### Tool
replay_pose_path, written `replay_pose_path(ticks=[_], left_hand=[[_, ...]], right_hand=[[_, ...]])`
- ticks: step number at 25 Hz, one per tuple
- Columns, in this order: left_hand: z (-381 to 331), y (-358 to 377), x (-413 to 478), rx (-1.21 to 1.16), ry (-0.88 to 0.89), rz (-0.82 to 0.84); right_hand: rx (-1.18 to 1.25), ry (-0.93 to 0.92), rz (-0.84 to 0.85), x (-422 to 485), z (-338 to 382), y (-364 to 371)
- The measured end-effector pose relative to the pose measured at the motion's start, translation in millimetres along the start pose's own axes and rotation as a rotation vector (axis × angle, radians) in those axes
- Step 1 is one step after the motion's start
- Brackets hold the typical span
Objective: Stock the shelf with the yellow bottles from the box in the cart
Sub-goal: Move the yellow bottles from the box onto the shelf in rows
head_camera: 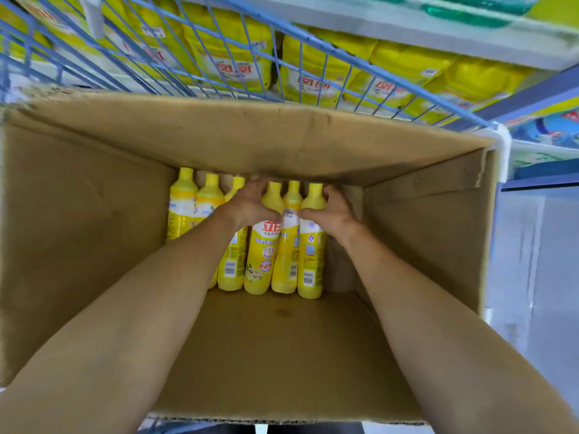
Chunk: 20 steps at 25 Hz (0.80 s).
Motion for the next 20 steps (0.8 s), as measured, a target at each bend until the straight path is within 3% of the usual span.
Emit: replay_pose_path(ticks=[7,12,20], left_hand=[[-42.8,-37.8,-76.9,-0.091,0.200,-0.044],[-141.2,-127.9,-137.4,-0.195,0.301,-0.110],[-299.4,-265.5,-269.1,-0.287,0.635,-0.238]], right_hand=[[-0.017,-0.320,-0.017,-73.2,61.8,-62.7],[0.129,-0.492,-0.131,-119.6,149.1,-156.9],[0.351,-0.763,-0.239,-219.8,280.8,-319.0]])
Point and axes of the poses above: each hand's wrist, its own x-axis towards the middle knuckle, its own y-axis out of the palm, z = x × y, the point moved 5 cm from there along x, towards the middle knuckle, and after that the axes turned 15 degrees about -z, right-handed, at the moved point
